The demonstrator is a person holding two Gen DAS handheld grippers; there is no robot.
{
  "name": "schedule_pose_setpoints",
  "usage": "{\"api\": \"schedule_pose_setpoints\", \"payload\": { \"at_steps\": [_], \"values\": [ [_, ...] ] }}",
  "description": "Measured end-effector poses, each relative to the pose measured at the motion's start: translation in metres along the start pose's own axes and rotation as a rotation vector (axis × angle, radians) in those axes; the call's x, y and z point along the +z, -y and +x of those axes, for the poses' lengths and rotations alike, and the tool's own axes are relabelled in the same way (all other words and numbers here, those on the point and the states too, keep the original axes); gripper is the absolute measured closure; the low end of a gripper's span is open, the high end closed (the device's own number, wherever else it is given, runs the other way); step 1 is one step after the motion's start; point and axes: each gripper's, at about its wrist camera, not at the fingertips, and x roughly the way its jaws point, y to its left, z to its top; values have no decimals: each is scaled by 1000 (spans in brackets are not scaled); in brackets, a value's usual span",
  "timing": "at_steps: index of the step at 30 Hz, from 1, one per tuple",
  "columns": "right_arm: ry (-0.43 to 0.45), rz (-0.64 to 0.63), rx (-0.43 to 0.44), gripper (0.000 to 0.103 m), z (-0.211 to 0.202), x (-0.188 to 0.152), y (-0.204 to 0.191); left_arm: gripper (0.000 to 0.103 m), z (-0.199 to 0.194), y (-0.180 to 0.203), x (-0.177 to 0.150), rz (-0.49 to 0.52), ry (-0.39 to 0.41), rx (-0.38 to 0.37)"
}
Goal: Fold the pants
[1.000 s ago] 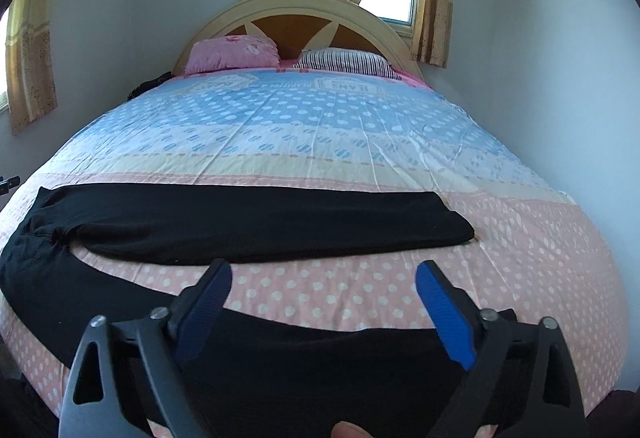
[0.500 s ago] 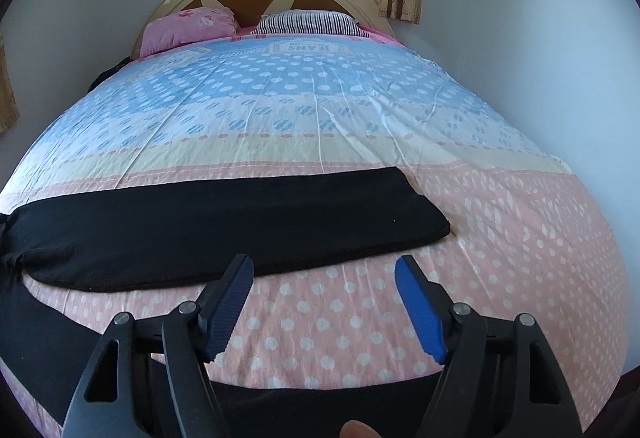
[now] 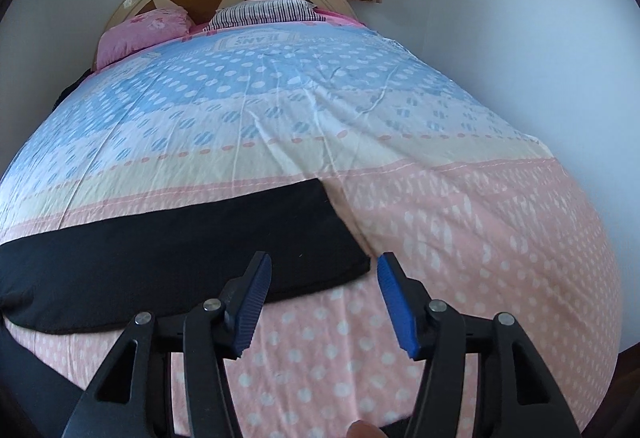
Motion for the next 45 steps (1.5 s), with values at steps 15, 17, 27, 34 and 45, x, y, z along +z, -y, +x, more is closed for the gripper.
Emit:
{"api": "schedule_pose_setpoints", "payload": {
  "at_steps": [15, 17, 27, 34, 45],
  "values": [
    [-138, 79, 99, 46, 117, 64, 8, 79, 5, 9, 3, 33, -10, 43],
    [-171, 81, 108, 46, 132, 66, 7, 79, 6, 9, 5, 39, -16, 51],
    [-155, 67, 176, 92, 133, 61, 0, 91, 5, 30, 8, 138, 0, 143],
    [28, 47, 211, 92, 58, 51, 8, 92, -43, 10, 3, 61, 146, 55],
    [187, 97, 271, 93, -49, -11, 46, 92, -118, -14, -44, -68, 316, -148]
  ]
}}
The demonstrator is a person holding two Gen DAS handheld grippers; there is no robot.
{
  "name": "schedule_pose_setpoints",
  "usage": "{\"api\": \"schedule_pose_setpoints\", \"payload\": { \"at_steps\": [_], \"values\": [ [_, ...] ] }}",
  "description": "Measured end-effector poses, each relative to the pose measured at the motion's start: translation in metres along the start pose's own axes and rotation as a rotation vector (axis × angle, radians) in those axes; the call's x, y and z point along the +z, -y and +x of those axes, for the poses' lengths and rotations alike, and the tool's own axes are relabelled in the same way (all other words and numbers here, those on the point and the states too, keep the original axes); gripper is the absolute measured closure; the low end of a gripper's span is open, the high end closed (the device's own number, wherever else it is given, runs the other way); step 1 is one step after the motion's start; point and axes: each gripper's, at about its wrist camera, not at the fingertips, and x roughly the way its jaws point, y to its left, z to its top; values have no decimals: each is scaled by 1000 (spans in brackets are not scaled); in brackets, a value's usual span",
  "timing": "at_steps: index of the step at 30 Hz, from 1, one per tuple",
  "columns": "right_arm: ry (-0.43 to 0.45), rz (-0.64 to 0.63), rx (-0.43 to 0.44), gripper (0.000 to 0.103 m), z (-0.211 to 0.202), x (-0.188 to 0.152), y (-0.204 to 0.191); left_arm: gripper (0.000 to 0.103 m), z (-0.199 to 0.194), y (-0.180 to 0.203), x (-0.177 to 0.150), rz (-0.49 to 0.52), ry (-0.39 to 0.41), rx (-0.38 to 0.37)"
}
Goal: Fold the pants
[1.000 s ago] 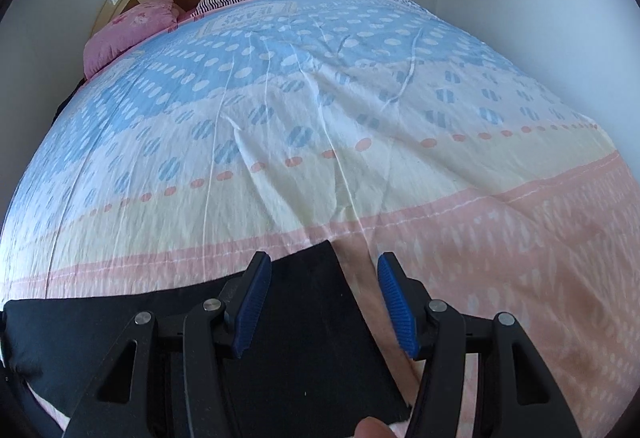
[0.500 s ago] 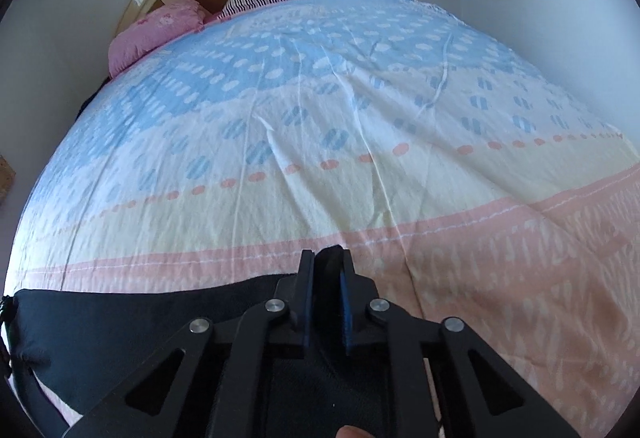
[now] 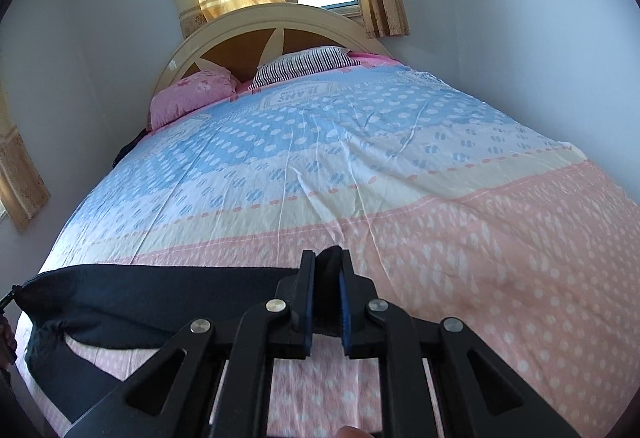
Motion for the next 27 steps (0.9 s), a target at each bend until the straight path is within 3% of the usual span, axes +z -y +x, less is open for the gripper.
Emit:
{"api": "schedule_pose_setpoints", "payload": {
  "at_steps": [7, 12, 18, 22, 25, 27],
  "values": [
    [2, 40, 28, 94, -53, -55, 13, 92, -33, 5, -42, 74, 25, -46],
    [-45, 79, 0, 94, -61, -88, 28, 92, -40, -3, -75, 48, -11, -93],
    [-109, 94, -7, 93, -60, -110, 38, 92, -47, -2, -107, 57, -39, -94],
    [-98, 35, -74, 74, -74, -111, 26, 92, -48, -1, -114, 57, -33, -89],
    [-22, -45, -128, 56, -102, -105, 2, 92, -49, 0, -114, 54, -21, -81],
    [24, -124, -129, 51, -117, -99, -24, 92, -49, 2, -113, 67, -19, -67]
  ]
}}
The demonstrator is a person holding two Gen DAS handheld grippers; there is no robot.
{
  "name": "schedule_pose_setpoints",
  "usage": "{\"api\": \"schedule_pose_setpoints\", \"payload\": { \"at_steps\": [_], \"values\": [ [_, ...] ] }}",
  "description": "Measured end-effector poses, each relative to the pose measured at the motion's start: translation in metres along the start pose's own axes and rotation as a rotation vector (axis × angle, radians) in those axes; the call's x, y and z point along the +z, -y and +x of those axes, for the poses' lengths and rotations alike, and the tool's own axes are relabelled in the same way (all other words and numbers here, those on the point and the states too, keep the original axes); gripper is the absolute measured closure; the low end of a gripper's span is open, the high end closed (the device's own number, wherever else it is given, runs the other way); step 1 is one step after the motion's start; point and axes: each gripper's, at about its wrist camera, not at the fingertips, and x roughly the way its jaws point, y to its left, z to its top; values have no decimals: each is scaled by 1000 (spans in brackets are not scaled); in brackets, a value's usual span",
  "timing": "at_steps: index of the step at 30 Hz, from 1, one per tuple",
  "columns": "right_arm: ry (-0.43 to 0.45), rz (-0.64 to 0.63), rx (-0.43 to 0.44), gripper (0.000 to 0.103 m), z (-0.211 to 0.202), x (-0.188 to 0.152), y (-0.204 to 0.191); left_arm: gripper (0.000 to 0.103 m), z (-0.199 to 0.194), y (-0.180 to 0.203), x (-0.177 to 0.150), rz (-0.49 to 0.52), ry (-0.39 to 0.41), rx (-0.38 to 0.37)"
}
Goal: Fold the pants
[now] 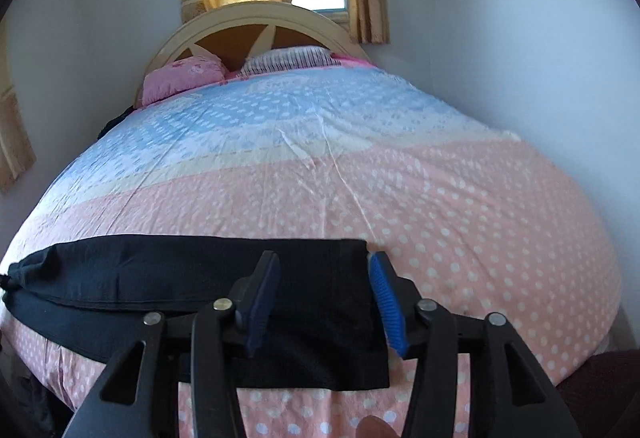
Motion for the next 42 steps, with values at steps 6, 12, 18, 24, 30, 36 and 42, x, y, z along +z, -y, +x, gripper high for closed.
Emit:
{"api": "schedule_pose_setpoints", "payload": {
  "at_steps": [6, 12, 18, 24, 30, 36, 42],
  "values": [
    [5, -208, 130, 51, -11, 9, -96, 86, -3, 5, -4, 24, 0, 44],
    [-84, -394, 293, 51, 21, -18, -201, 84, -5, 15, -6, 94, 17, 92],
    [-157, -594, 393, 51, 41, -52, -285, 89, -6, 16, -2, 146, 18, 81],
    [-200, -723, 419, 51, 61, -68, -328, 90, -9, 6, 6, 125, 23, 30],
    [-230, -773, 392, 79, 77, -74, -343, 90, -6, 7, 13, 133, 24, 27],
    [-201, -716, 435, 100, 64, -58, -341, 91, -7, 1, 22, 105, 31, -2],
    [-161, -716, 505, 100, 14, -49, -333, 91, -34, -7, 24, 90, 70, -40]
  ]
}}
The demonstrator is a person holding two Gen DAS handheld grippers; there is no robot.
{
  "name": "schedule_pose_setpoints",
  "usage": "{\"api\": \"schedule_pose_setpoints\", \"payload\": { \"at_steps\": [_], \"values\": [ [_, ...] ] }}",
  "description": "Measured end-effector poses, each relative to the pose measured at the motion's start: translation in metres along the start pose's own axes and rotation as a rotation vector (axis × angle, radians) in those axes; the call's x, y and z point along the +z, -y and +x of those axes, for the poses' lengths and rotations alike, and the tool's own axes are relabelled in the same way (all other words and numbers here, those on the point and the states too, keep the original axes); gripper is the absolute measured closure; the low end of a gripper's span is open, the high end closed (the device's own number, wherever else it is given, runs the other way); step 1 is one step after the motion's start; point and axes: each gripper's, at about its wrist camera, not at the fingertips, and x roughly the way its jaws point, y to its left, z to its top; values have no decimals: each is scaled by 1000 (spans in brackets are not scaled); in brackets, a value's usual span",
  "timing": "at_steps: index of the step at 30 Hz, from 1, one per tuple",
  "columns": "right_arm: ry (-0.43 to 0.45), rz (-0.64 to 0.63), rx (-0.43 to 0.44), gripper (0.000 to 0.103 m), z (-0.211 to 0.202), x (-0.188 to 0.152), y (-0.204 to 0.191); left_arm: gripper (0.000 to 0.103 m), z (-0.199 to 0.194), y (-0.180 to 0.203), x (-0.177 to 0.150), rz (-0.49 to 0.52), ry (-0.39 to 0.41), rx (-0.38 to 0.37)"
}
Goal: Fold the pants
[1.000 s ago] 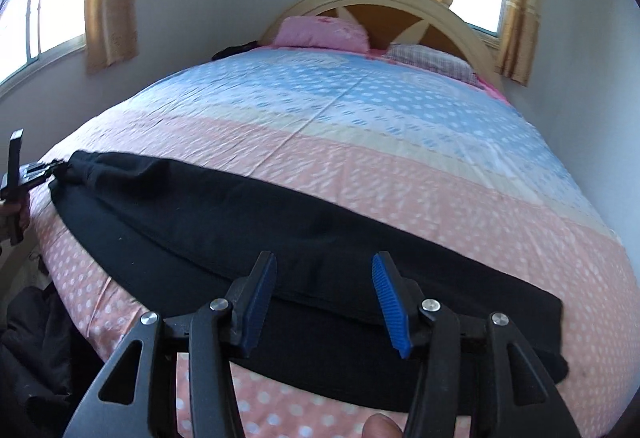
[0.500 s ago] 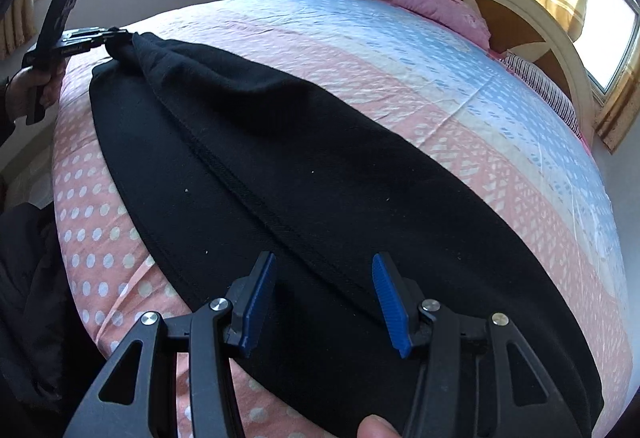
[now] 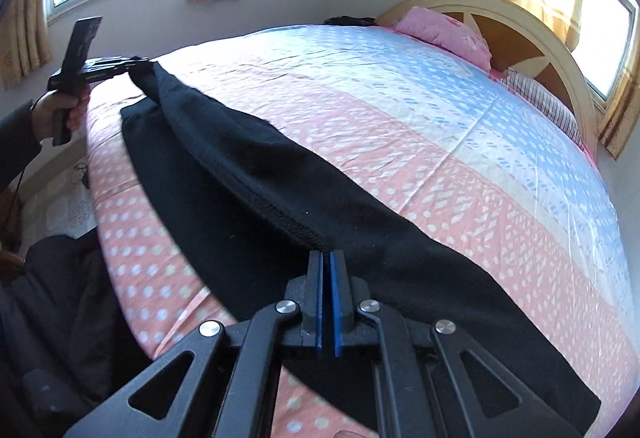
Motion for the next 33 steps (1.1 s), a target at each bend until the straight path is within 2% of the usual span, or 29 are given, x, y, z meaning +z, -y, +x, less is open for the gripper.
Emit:
{"api": "schedule_pose_setpoints", "payload": {
  "at_steps": [6, 10, 12, 17, 21, 25, 28, 30, 31, 33],
  "values": [
    [-114, -55, 21, 100, 32, -29, -18, 91, 1, 3, -37, 9, -61, 4],
    [-118, -44, 33, 100, 35, -37, -16, 89, 3, 2, -50, -4, -72, 11],
    [-123, -48, 34, 100, 35, -37, -16, 83, 2, -2, -50, -20, -68, 18],
    [-124, -66, 29, 99, 38, -41, -17, 52, -17, -10, -53, 11, -68, 87],
    [-121, -70, 27, 99, 37, -39, -18, 51, -35, -28, -58, 2, -80, 157],
    [-115, -67, 37, 99, 31, -37, -16, 51, -50, -47, -62, -64, -79, 200],
    [-92, -66, 41, 97, 22, -34, -15, 51, -57, -42, -58, -100, -49, 150],
    [-82, -68, 37, 97, 18, -32, -15, 51, -56, -35, -54, -128, -31, 82],
    [-75, -70, 34, 92, 17, -30, -16, 51, -53, -29, -53, -129, -31, 64],
    [-58, -69, 49, 74, 14, -25, -20, 51, -42, -20, -52, -122, -50, 41]
  ]
}}
